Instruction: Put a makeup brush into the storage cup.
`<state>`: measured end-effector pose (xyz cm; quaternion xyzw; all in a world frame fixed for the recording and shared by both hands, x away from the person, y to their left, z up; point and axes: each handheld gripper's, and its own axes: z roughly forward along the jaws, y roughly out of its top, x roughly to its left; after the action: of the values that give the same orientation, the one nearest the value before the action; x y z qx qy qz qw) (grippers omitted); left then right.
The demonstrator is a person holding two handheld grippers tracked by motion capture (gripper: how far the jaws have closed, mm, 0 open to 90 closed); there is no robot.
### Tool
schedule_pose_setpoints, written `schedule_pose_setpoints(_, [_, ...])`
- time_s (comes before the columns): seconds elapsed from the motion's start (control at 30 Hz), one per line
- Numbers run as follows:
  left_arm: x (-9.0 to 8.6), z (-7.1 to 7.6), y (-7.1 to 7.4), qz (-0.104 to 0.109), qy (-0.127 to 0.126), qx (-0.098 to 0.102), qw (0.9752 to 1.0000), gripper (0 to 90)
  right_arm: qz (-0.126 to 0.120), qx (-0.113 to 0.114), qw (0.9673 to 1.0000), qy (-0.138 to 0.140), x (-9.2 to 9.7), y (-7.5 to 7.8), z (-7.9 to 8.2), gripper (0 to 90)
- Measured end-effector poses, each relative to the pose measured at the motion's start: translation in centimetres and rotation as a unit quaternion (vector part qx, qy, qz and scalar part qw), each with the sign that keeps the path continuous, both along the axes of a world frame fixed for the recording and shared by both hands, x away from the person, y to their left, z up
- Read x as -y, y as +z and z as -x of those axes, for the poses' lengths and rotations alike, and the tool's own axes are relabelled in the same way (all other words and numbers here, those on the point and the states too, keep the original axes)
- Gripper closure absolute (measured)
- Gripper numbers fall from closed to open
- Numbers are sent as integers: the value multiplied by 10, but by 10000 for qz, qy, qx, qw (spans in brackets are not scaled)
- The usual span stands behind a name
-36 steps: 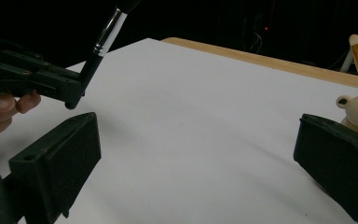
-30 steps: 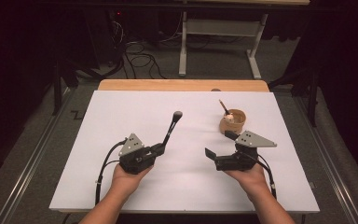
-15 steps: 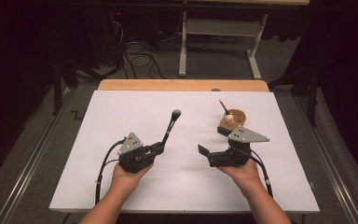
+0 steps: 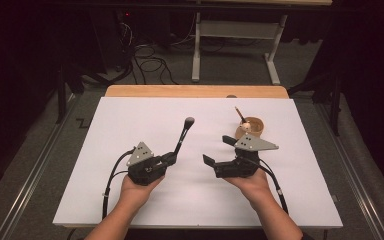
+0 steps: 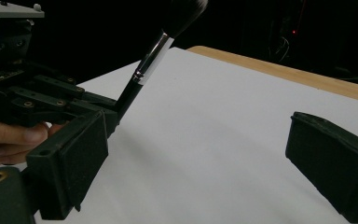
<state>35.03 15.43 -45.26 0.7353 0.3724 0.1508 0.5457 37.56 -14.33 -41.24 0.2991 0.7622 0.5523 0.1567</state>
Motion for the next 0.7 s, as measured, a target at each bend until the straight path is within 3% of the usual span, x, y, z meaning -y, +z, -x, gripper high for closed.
schedule_pose_setpoints(0.3, [5,-3,8,-12,22,8,10000,793,-64,-52,10000,26,-3,-2,-1,95])
schedule_pose_setpoints(0.4, [10,-4,11,-104,6,64,9999,793,-47,-40,10000,63,-4,-4,0,109])
schedule_pose_setpoints(0.7, [20,-1,7,-148,-77,91,9998,793,-54,-99,9998,141,-5,-8,4,135])
